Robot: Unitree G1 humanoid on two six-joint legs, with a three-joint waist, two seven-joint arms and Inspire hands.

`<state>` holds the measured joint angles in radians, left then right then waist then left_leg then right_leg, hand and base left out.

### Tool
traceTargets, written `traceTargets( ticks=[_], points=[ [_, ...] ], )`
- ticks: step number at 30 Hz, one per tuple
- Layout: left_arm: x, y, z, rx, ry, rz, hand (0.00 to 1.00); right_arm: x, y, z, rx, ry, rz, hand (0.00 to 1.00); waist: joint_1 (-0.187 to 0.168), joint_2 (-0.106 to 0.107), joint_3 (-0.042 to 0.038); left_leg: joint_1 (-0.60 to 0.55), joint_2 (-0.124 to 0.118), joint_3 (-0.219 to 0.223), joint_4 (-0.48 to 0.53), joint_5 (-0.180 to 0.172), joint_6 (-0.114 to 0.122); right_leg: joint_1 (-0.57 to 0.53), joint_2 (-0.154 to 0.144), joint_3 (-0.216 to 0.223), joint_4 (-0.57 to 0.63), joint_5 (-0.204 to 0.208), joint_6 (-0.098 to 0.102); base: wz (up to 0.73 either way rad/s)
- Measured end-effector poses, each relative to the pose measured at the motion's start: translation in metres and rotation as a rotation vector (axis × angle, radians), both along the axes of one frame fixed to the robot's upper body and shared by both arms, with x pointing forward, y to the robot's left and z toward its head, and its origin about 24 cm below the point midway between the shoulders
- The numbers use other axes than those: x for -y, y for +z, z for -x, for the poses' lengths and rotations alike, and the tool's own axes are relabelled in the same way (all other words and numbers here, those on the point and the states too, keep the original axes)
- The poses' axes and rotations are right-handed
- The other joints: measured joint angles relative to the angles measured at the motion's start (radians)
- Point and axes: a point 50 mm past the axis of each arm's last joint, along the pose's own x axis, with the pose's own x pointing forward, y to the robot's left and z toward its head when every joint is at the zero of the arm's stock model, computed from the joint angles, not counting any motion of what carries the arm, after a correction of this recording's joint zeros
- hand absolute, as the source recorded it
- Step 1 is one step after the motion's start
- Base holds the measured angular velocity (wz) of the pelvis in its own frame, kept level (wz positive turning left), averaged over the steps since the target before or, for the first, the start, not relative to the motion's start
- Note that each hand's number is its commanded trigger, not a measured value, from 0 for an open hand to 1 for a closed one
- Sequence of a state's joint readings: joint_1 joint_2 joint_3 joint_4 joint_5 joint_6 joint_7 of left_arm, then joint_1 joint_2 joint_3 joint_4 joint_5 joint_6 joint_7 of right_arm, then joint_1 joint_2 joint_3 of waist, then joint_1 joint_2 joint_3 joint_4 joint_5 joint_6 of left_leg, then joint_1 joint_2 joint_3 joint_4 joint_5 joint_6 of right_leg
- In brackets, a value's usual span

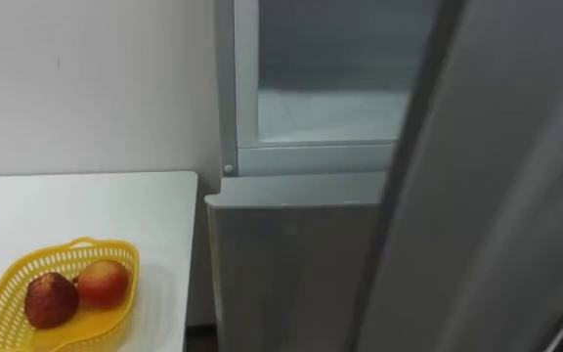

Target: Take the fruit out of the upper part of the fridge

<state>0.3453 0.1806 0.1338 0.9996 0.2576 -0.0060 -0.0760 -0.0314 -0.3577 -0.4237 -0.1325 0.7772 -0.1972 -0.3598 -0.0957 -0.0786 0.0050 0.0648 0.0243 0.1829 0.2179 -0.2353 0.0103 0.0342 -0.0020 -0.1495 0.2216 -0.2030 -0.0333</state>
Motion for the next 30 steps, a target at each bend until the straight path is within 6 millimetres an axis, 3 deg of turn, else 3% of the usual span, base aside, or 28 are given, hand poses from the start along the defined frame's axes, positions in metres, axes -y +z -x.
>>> traceTargets(
  ticks=[2,6,13,30],
  points=[
    [-0.003,0.001,-0.004,-0.004,-0.035,-0.004,0.00,-0.009,0.002,-0.010,-0.029,0.039,0.041,0.00,0.001,-0.008,0.0035,0.003,0.000,-0.003,0.001,0.001,-0.001,-0.001,0.001,-0.002,-0.003,0.001,-0.001,0.02],
    [-0.007,0.002,-0.008,-0.005,-0.052,-0.003,0.00,-0.025,0.001,-0.028,-0.065,0.129,0.075,0.00,0.024,-0.021,0.0029,0.003,0.001,-0.009,0.002,0.002,-0.002,0.001,0.000,-0.010,-0.006,0.003,-0.002,0.05],
    [-0.012,0.003,-0.005,-0.025,-0.037,-0.023,0.00,-0.024,-0.002,-0.045,-0.111,0.132,0.045,0.00,0.042,-0.047,-0.0033,-0.001,0.001,-0.015,0.003,0.004,-0.002,0.005,0.001,-0.013,-0.003,0.011,-0.004,-0.01],
    [-0.008,0.002,0.002,-0.042,-0.036,-0.015,0.00,-0.020,0.001,-0.050,-0.095,0.134,0.004,0.00,0.042,-0.027,-0.0036,0.001,-0.001,-0.031,-0.003,0.006,0.000,0.017,0.001,-0.016,-0.005,0.017,-0.002,0.01]
  ],
)
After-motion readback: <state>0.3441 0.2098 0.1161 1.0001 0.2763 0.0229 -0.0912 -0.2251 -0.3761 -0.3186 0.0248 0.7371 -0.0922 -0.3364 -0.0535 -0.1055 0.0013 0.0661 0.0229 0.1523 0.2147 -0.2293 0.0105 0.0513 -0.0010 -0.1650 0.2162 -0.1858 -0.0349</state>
